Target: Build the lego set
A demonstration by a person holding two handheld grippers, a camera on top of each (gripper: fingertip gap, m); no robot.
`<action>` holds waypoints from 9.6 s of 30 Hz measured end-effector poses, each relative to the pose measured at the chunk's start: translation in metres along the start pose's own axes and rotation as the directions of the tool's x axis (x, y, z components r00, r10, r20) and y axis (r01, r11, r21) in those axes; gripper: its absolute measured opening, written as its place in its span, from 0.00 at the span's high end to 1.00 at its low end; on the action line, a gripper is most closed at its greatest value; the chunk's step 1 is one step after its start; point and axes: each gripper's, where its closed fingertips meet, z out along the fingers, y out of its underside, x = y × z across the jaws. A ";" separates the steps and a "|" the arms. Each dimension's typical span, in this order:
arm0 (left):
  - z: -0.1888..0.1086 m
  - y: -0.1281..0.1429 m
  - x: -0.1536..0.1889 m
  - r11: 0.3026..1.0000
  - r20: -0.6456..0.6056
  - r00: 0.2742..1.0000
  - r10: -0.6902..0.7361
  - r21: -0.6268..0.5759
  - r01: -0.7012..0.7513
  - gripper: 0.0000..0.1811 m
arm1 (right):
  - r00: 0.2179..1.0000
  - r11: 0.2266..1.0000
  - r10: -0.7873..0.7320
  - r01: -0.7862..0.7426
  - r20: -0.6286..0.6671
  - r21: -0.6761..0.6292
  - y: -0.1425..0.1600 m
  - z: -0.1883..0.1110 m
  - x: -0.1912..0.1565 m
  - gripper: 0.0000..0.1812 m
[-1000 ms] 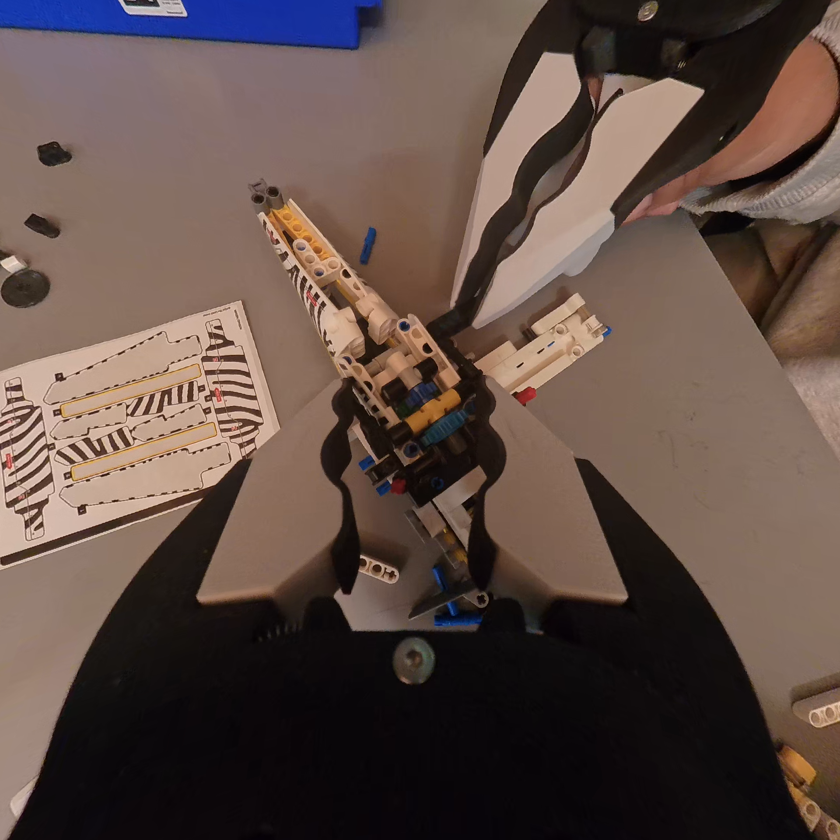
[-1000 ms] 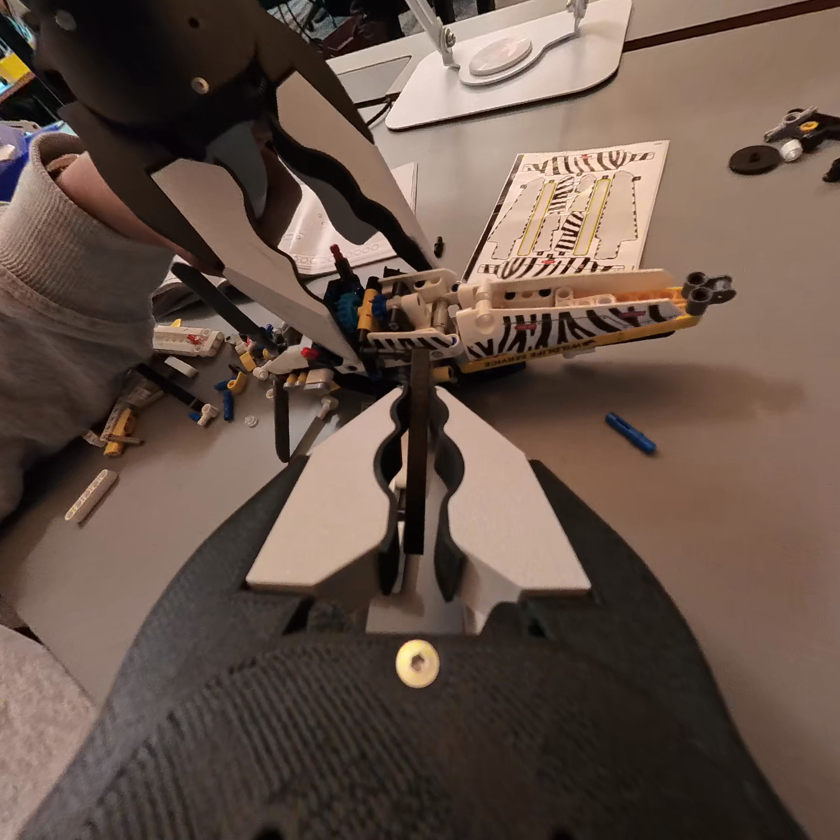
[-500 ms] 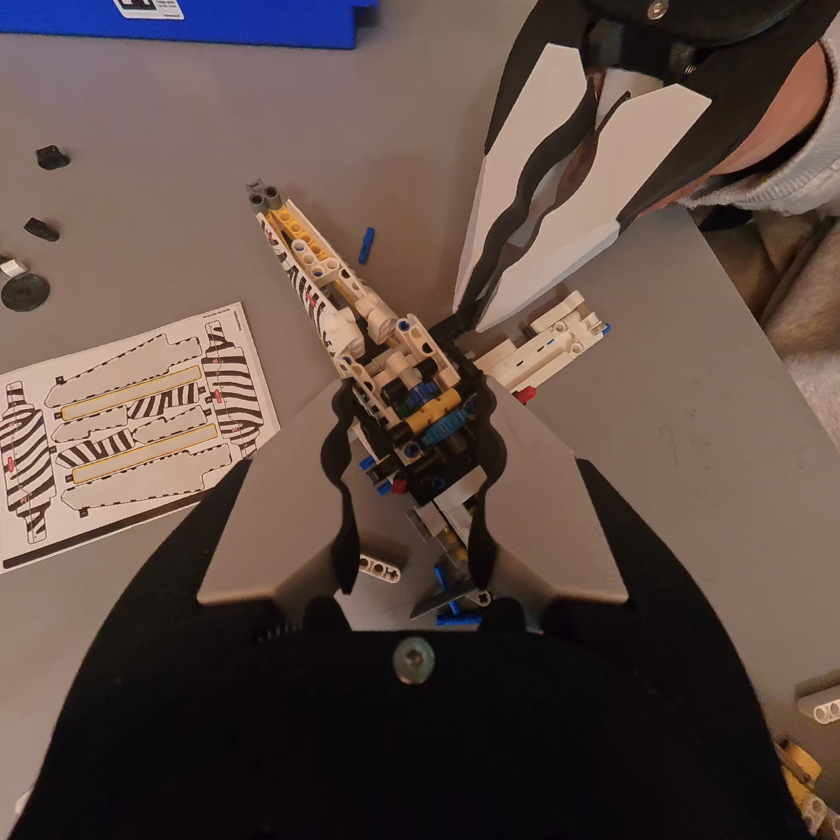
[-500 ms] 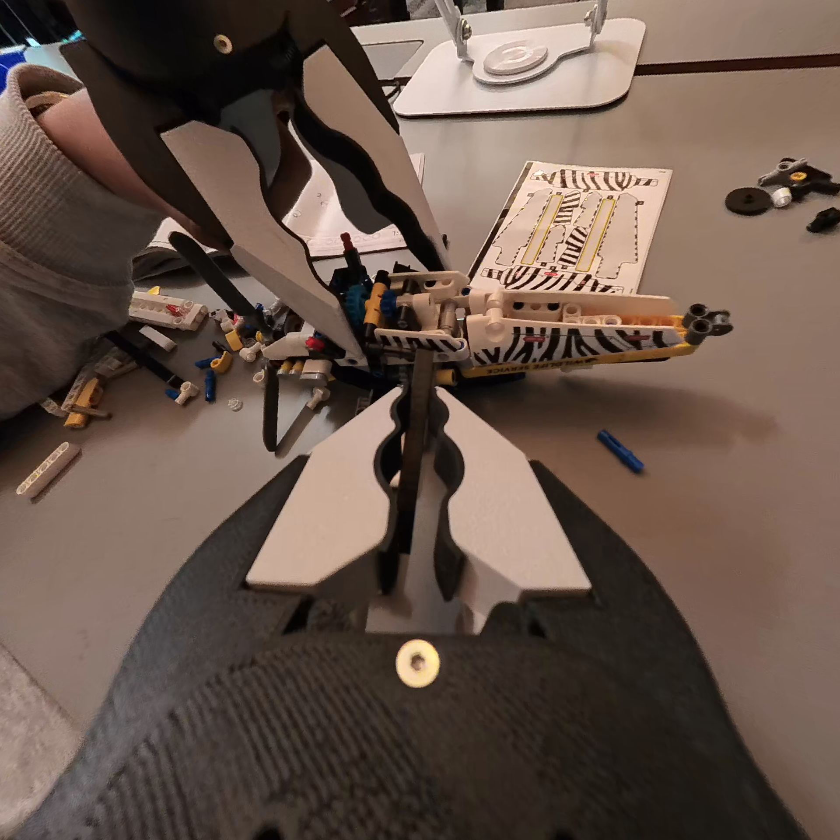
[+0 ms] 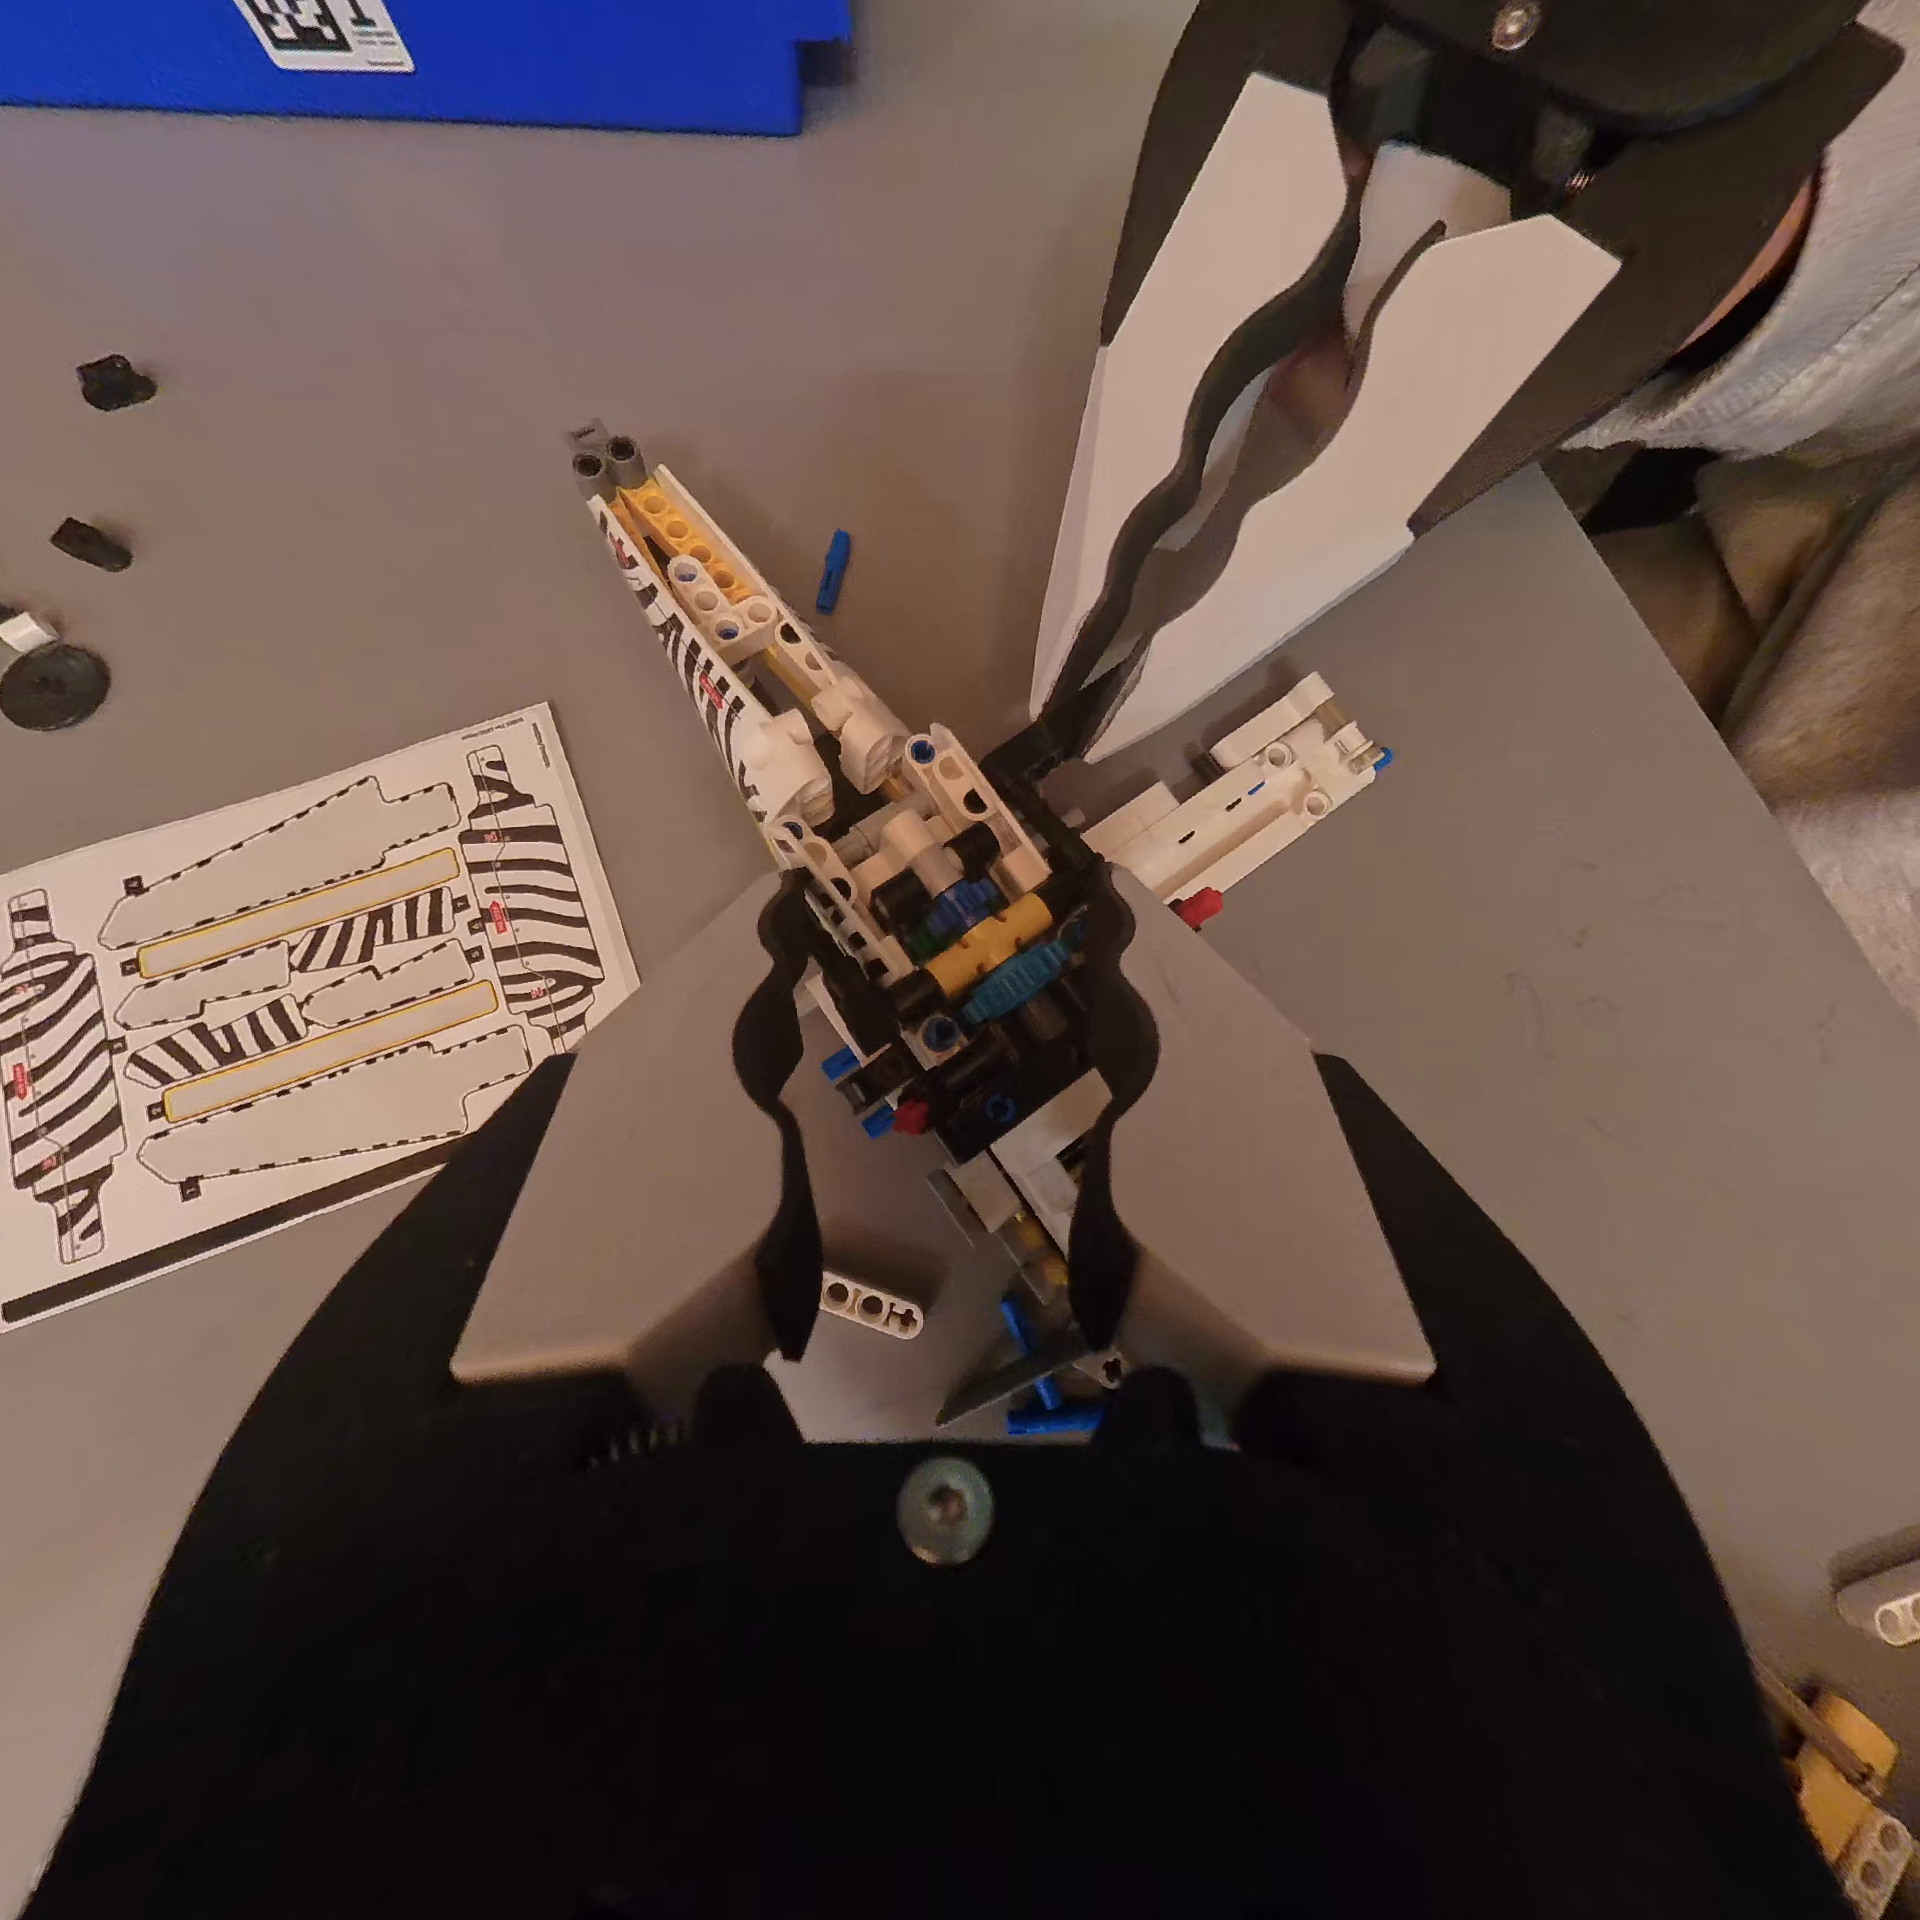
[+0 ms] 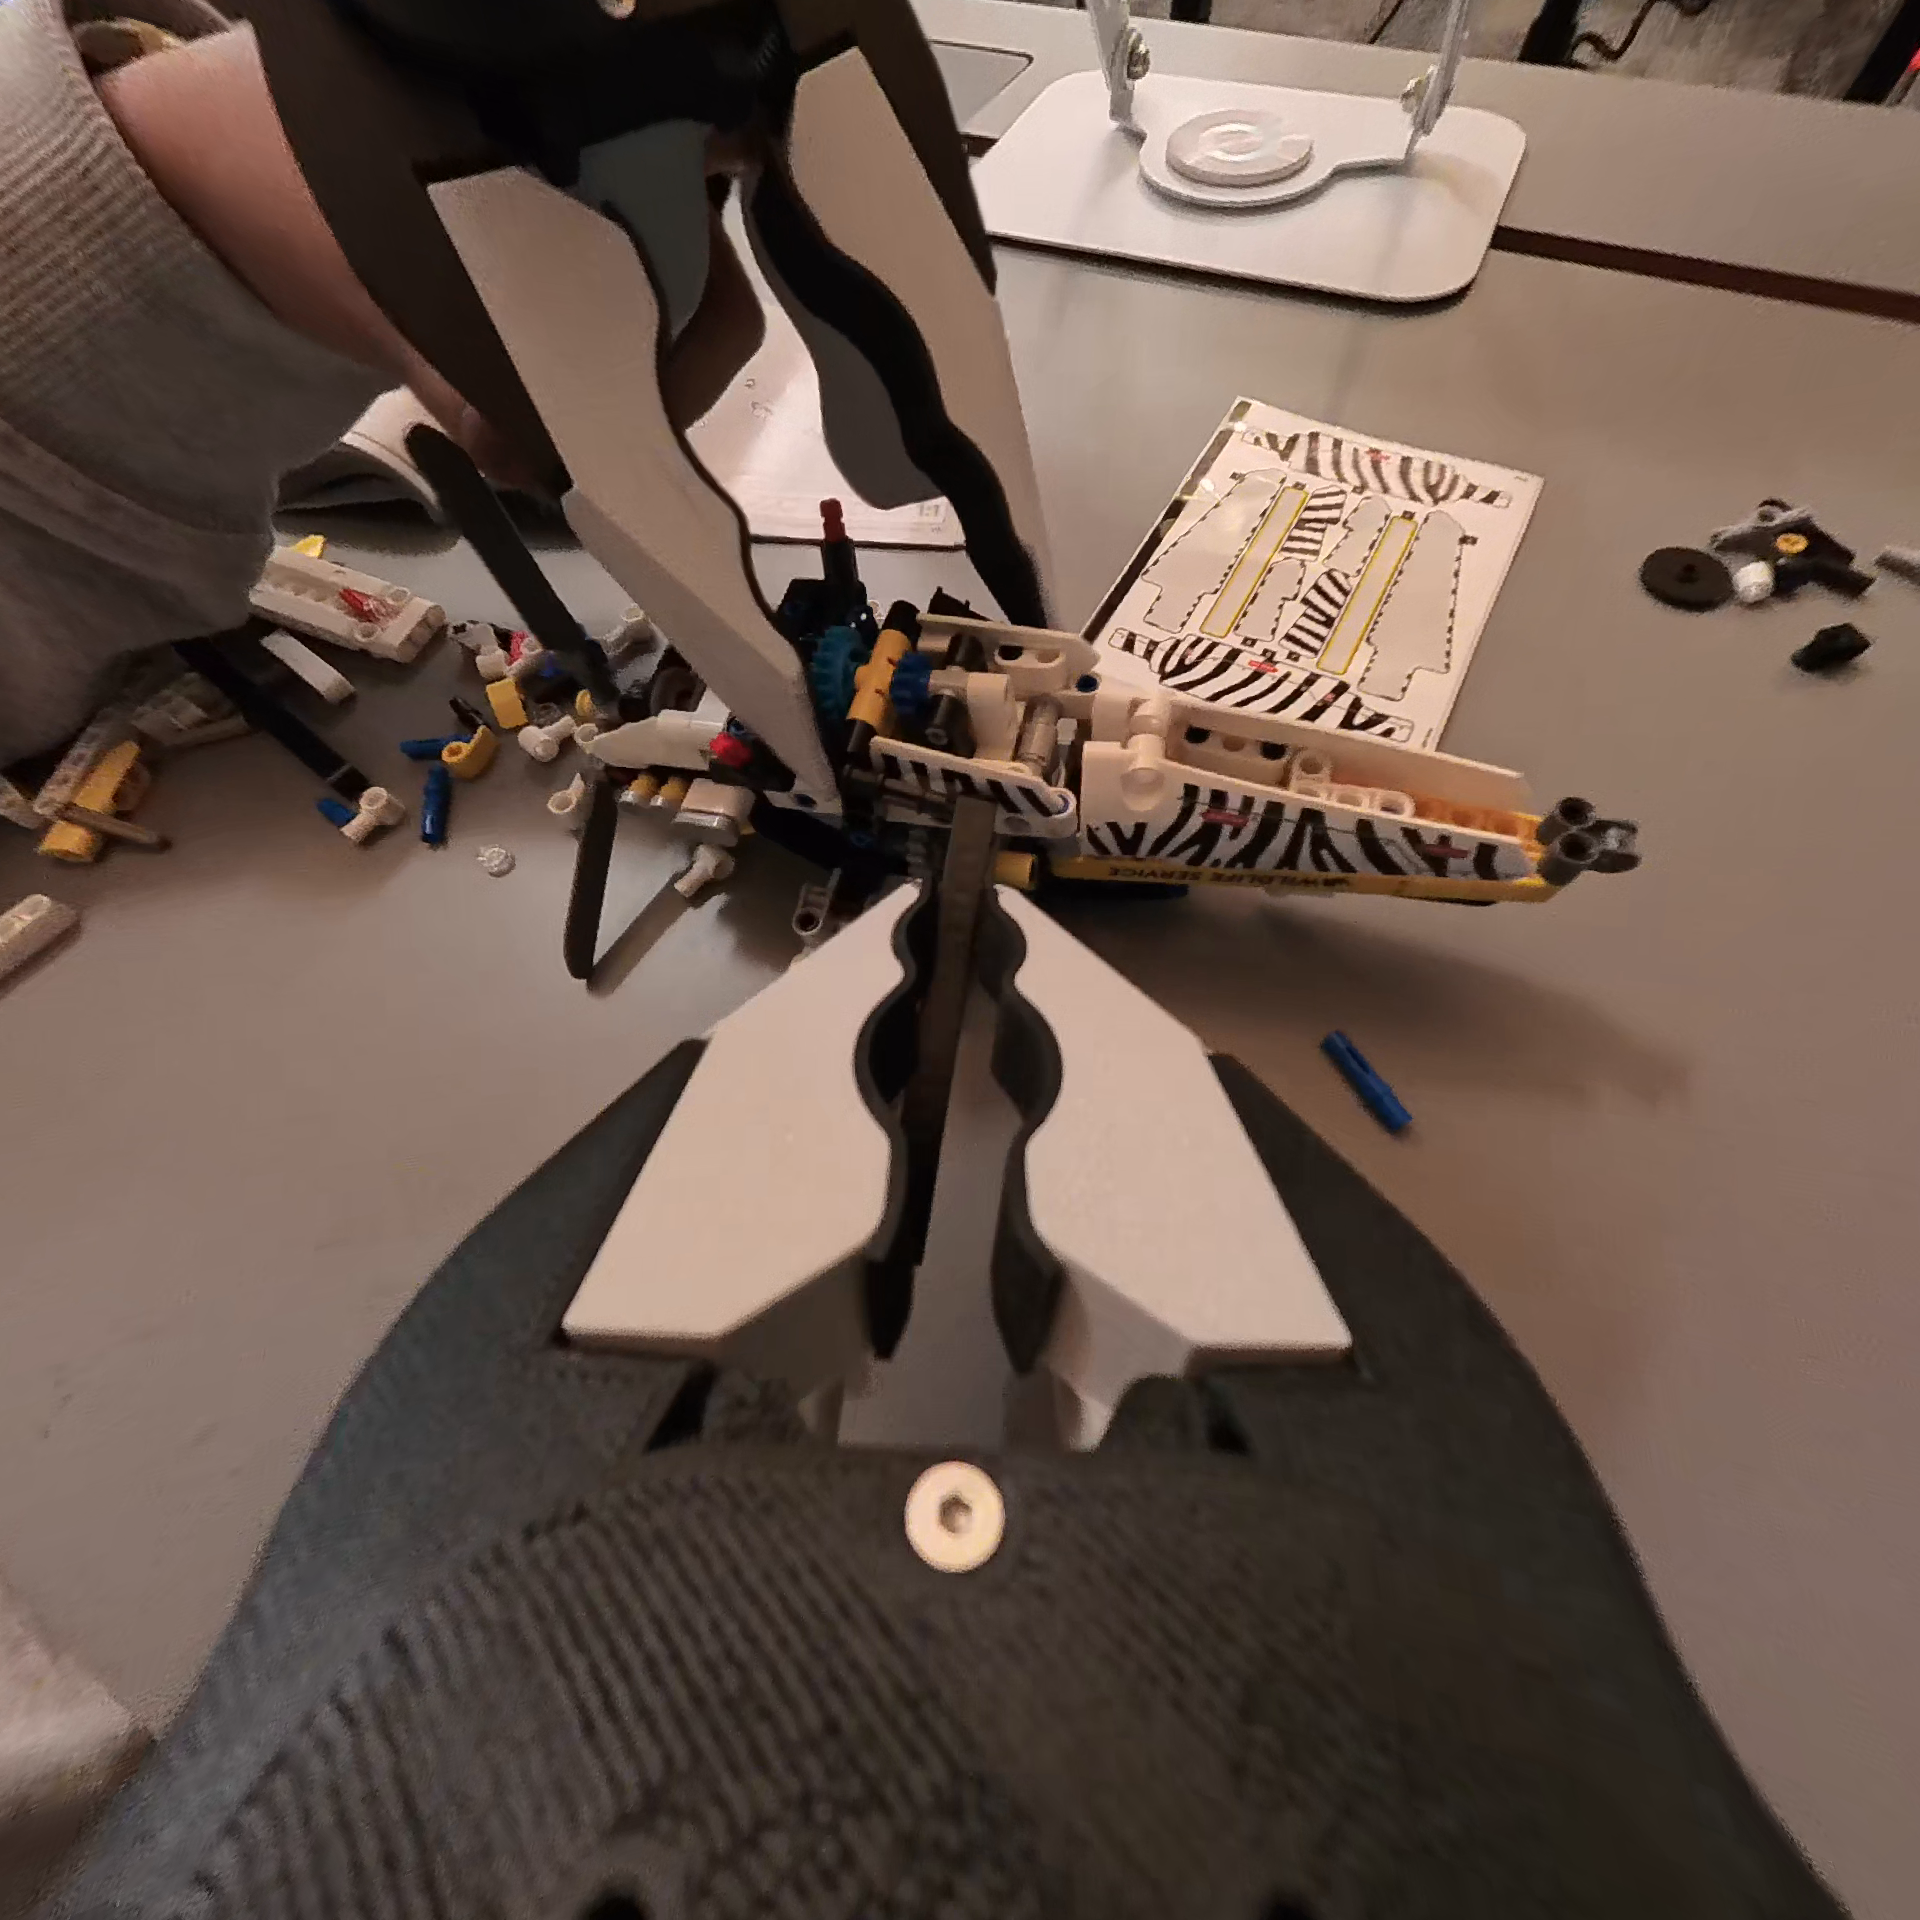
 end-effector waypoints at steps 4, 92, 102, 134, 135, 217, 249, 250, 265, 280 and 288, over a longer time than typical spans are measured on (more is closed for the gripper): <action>0.000 -0.001 0.000 1.000 0.001 1.000 0.007 -0.001 -0.007 0.71 | 0.999 0.999 -0.033 0.033 -0.020 -0.003 0.000 0.000 0.000 0.97; -0.008 0.009 -0.020 0.994 0.124 0.989 -0.080 -0.059 0.088 0.70 | 0.963 0.956 -0.270 0.271 -0.027 0.113 -0.035 0.012 -0.069 1.00; -0.009 0.008 -0.026 0.996 0.116 0.989 -0.094 0.016 0.093 0.70 | 0.998 0.996 0.014 -0.009 -0.058 0.092 -0.032 -0.026 0.007 1.00; -0.066 -0.034 -0.017 0.974 0.112 0.986 -0.122 0.205 0.097 0.60 | 0.988 0.970 0.148 -0.137 -0.042 0.199 -0.003 -0.084 0.013 0.93; -0.073 -0.049 -0.009 0.960 0.088 0.990 -0.110 0.267 0.083 0.60 | 0.984 0.958 0.173 -0.157 -0.048 0.240 -0.005 -0.090 0.015 0.95; -0.014 0.004 -0.015 0.993 0.134 0.984 -0.121 0.012 0.120 0.78 | 0.945 0.972 0.234 -0.230 0.227 -0.044 -0.004 0.024 0.010 0.97; -0.012 0.005 -0.014 0.996 0.129 0.987 -0.091 0.006 0.091 0.79 | 0.977 0.998 -0.060 0.056 0.207 0.024 -0.004 0.025 0.009 0.96; -0.012 0.005 -0.014 0.996 0.127 0.988 -0.092 0.007 0.091 0.79 | 0.976 0.998 -0.064 0.060 0.210 0.024 -0.004 0.025 0.008 0.97; -0.012 0.005 -0.011 0.996 0.097 0.991 -0.093 0.020 0.091 0.80 | 0.938 0.984 -0.176 0.169 0.300 0.049 -0.004 0.023 0.006 0.96; -0.001 -0.004 0.005 0.998 0.062 0.996 -0.065 0.011 0.064 0.79 | 0.968 0.997 -0.078 0.075 0.240 0.023 0.005 0.002 0.007 0.96; -0.001 -0.004 0.005 0.999 0.061 0.997 -0.052 0.014 0.051 0.80 | 0.968 0.997 -0.075 0.073 0.240 0.019 0.003 0.001 0.006 0.96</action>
